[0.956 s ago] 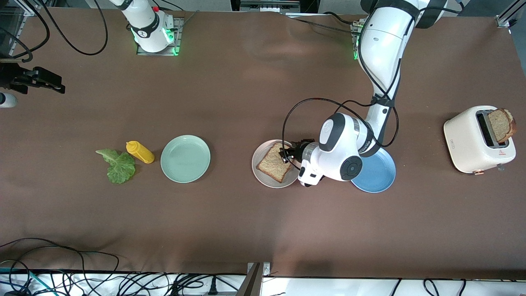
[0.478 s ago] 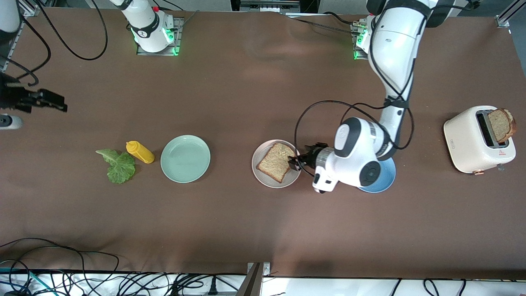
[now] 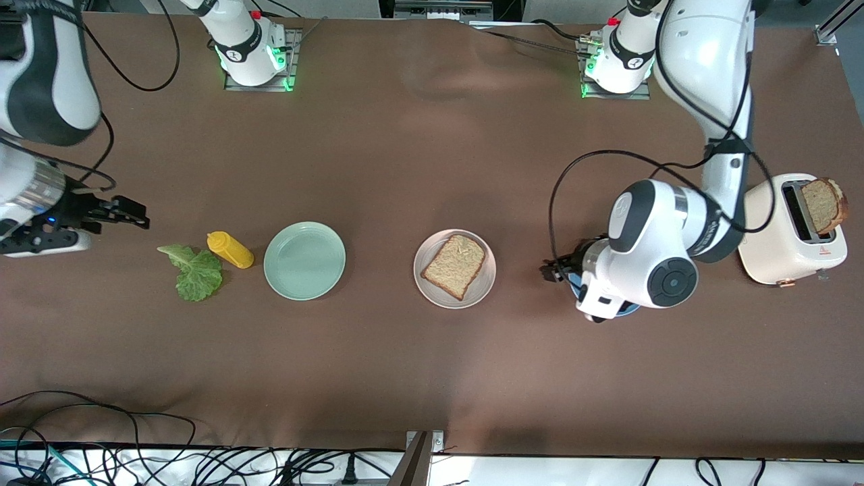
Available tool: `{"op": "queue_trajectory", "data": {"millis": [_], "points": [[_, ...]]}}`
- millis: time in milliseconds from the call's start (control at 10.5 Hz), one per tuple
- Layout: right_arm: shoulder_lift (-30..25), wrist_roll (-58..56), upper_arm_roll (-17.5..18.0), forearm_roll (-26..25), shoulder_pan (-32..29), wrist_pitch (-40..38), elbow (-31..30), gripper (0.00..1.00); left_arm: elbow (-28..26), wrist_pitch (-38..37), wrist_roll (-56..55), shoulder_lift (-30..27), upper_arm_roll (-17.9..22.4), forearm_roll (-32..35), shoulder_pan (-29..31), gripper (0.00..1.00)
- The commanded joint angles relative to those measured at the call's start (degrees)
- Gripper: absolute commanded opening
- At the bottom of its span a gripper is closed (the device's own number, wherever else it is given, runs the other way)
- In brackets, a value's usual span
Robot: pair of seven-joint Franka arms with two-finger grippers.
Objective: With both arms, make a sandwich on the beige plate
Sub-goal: 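Withdraw the left gripper to the toaster while the right gripper reaches lettuce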
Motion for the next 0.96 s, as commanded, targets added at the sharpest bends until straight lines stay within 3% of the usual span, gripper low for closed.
{"op": "queue_trajectory", "data": {"millis": [0,191,478,669,861], "points": [[3.79,-5.3,0.22,1.57,-1.27,6.95,-2.39,1.0,-1.12,-1.19,2.3,-3.79,-0.24,3.02,3.61,1.0],[8.09,-8.11,0.49,1.92,-1.54,13.27,-4.93,1.0,-0.95,-4.68,9.38,-6.6,-0.07,4.06,7.3,1.0],[12.49,-16.01,0.84,3.77,-2.59,21.98,-9.6,1.0,-0.95,-8.21,19.15,-9.42,0.02,10.73,11.71,1.0],[14.17,-18.14,0.84,3.77,-2.86,24.37,-10.57,1.0,-0.95,-8.31,23.9,-10.47,0.02,15.31,13.12,1.0],[16.01,-20.33,0.93,3.77,-3.12,24.55,-10.57,1.0,-0.86,-8.31,27.95,-12.14,-0.06,14.8,15.66,1.0]]}}
